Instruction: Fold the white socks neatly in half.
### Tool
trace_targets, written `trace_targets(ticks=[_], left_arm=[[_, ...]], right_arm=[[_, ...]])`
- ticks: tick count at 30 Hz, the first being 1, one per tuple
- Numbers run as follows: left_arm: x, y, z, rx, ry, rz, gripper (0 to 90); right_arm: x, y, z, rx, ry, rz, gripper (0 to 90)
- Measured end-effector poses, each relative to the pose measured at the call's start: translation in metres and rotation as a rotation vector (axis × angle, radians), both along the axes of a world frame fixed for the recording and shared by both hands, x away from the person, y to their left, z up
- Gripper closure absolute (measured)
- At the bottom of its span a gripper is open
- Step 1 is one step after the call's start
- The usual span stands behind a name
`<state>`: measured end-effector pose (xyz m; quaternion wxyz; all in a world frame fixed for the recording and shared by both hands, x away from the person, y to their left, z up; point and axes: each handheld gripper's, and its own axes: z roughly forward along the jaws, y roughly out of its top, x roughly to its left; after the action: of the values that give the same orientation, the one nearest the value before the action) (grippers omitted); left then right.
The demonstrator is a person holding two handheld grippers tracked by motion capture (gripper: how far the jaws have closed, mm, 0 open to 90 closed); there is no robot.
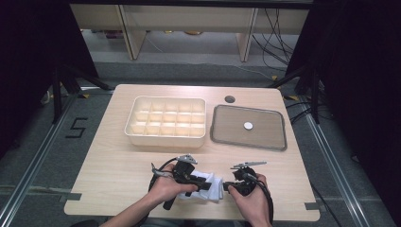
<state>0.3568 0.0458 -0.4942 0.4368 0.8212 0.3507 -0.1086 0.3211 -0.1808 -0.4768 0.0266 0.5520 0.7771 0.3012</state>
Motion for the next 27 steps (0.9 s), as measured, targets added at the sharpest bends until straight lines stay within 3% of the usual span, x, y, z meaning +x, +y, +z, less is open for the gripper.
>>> trace_targets(ticks=[2, 5, 7, 9, 11, 13, 14, 15, 16, 18, 23, 27], left_arm=[[0.000, 0.000, 0.000, -0.001, -0.003, -0.004, 65.8], [0.000, 0.000, 0.003, -0.012, -0.006, 0.001, 64.7], [-0.001, 0.000, 0.006, -0.026, -0.011, 0.005, 64.3], [-0.003, 0.000, 0.011, -0.023, -0.014, 0.001, 64.0], [-0.003, 0.001, 0.013, -0.062, -0.008, -0.019, 63.8], [-0.004, 0.003, 0.019, -0.053, -0.026, -0.002, 64.4], [-0.004, 0.005, 0.021, -0.072, -0.030, -0.016, 64.4], [-0.004, 0.007, 0.023, -0.061, -0.045, -0.011, 65.2], [-0.003, 0.010, 0.025, -0.063, -0.049, -0.014, 66.1], [-0.004, 0.014, 0.027, -0.033, -0.068, -0.003, 68.9], [-0.008, 0.025, 0.024, 0.008, -0.060, -0.012, 75.4], [-0.010, 0.033, 0.018, 0.061, -0.063, -0.003, 81.8]], right_arm=[[-0.001, 0.001, 0.001, 0.013, 0.001, -0.021, 82.5], [-0.001, -0.001, 0.002, -0.007, 0.002, -0.002, 82.3], [-0.002, 0.000, 0.002, 0.007, -0.019, -0.014, 82.3], [-0.002, -0.001, 0.006, 0.001, 0.004, -0.002, 82.3], [-0.004, 0.000, 0.010, 0.019, -0.005, -0.018, 82.3], [-0.004, -0.001, 0.013, -0.004, -0.026, -0.005, 82.3], [-0.004, -0.001, 0.013, -0.004, -0.026, -0.005, 82.3], [-0.004, -0.001, 0.017, 0.019, -0.018, -0.002, 82.4], [-0.004, -0.001, 0.018, 0.016, -0.039, 0.007, 82.4], [-0.006, 0.003, 0.025, 0.025, -0.040, -0.011, 82.7], [-0.009, 0.016, 0.035, 0.043, -0.055, 0.038, 83.0], [-0.005, 0.027, 0.025, 0.009, -0.046, 0.103, 83.6]])
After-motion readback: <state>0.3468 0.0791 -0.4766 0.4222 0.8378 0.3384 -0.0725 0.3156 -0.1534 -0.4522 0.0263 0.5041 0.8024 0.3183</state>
